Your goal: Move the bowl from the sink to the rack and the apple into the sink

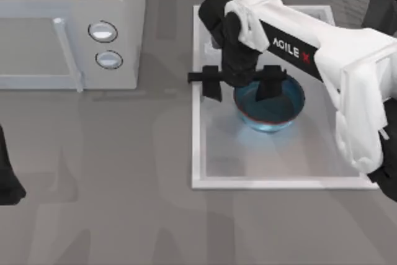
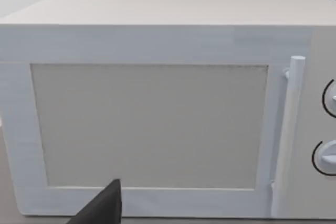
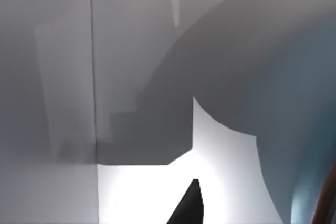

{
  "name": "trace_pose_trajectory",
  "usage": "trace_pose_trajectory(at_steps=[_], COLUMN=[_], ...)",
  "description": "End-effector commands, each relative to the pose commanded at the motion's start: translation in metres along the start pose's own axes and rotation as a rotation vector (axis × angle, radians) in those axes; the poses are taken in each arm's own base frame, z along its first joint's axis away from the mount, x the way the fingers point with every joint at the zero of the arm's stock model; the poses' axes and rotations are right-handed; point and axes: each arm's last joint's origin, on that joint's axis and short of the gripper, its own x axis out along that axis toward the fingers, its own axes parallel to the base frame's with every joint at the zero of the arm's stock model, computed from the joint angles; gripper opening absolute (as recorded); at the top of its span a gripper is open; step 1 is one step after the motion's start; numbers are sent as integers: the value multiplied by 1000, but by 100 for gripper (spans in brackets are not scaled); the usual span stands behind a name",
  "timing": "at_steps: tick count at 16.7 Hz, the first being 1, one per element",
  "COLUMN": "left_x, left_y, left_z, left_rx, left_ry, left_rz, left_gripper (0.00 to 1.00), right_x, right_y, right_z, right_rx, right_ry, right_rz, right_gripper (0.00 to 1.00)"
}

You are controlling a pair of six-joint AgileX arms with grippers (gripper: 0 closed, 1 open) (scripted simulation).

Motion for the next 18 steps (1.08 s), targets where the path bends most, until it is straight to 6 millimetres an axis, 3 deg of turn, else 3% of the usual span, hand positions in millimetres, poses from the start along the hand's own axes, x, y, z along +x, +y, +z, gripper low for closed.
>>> trace_pose_trajectory(at_steps=[10,18], left_x=[0,0], left_y=[0,0], left_z=[0,0], left_rx=[0,0], left_ry=[0,0], left_rz=[0,0], left_gripper=[100,100], right_x=[0,0], right_y=[0,0], right_z=[0,0], right_rx=[0,0], right_ry=[0,0], right_rz=[0,0], right_gripper=[2,0])
